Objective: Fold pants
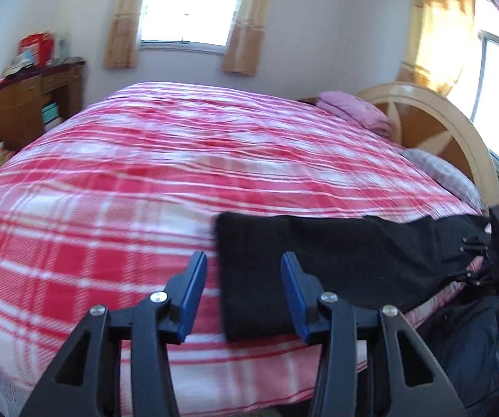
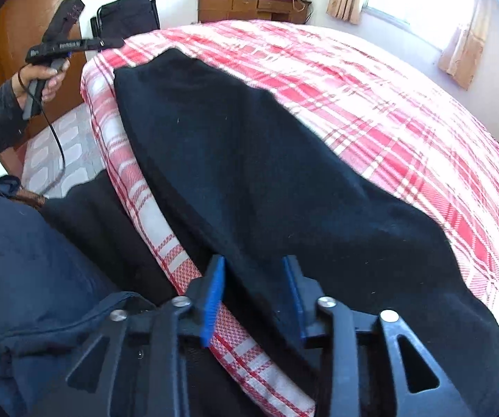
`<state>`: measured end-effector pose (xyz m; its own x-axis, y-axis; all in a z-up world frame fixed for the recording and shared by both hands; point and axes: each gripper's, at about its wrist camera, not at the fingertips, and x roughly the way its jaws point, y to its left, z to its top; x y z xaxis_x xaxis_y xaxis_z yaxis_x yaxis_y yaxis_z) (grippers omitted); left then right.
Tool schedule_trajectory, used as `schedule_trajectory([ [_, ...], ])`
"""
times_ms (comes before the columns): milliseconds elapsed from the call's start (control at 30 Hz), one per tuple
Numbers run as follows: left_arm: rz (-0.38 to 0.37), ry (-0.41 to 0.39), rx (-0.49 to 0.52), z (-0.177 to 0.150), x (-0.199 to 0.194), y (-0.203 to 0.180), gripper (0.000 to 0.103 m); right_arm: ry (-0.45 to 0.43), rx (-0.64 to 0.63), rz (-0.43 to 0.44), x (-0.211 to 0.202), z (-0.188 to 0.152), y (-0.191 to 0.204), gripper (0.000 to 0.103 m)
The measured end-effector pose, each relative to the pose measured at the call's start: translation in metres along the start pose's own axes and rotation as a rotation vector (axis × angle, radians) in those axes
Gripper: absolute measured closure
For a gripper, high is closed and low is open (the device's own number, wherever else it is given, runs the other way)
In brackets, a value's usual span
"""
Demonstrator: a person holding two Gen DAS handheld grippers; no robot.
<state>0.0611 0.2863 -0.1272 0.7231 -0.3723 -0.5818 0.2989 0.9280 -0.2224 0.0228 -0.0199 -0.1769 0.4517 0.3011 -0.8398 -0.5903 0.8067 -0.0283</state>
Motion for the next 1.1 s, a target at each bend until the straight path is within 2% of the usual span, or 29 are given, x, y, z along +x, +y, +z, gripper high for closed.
schedule_trajectory([
  [133, -0.008, 0.07, 0.056, 0.003, 0.039, -0.023, 0.055, -0.02, 0.022, -0.012, -0.006, -0.002, -0.008, 0.055],
  [233, 0.072, 0.139, 0.044, 0.0, 0.07, -0.015, 0.055, -0.024, 0.047, -0.025, -0.008, -0.007, -0.014, 0.055],
  [400, 0.044, 0.103, -0.005, 0.004, 0.067, -0.007, 0.055, -0.016, 0.091, -0.068, -0.014, -0.021, -0.023, 0.054],
  [500, 0.051, 0.075, 0.022, 0.006, 0.052, -0.022, 0.055, -0.03, 0.148, -0.09, -0.026, -0.034, -0.034, 0.054],
  [533, 0.039, 0.061, 0.041, 0.01, 0.047, -0.035, 0.055, -0.037, 0.168, -0.098, -0.031, -0.037, -0.037, 0.054],
  [567, 0.026, 0.056, 0.052, 0.013, 0.045, -0.043, 0.051, -0.044, 0.189, -0.105, -0.036, -0.042, -0.041, 0.054],
  [600, 0.009, 0.05, 0.073, 0.017, 0.044, -0.053, 0.042, -0.051, 0.218, -0.118, -0.043, -0.048, -0.048, 0.054],
  [667, -0.022, 0.036, 0.131, 0.024, 0.042, -0.081, 0.036, -0.061, 0.264, -0.147, -0.055, -0.059, -0.059, 0.054],
  [833, -0.156, 0.084, 0.275, 0.037, 0.072, -0.159, 0.036, -0.104, 0.428, -0.245, -0.094, -0.096, -0.097, 0.054],
  [867, -0.2, 0.102, 0.321, 0.037, 0.084, -0.185, 0.036, -0.121, 0.473, -0.268, -0.104, -0.105, -0.106, 0.054],
  [1100, -0.403, 0.196, 0.535, 0.024, 0.135, -0.313, 0.036, -0.25, 0.771, -0.436, -0.167, -0.165, -0.156, 0.054],
])
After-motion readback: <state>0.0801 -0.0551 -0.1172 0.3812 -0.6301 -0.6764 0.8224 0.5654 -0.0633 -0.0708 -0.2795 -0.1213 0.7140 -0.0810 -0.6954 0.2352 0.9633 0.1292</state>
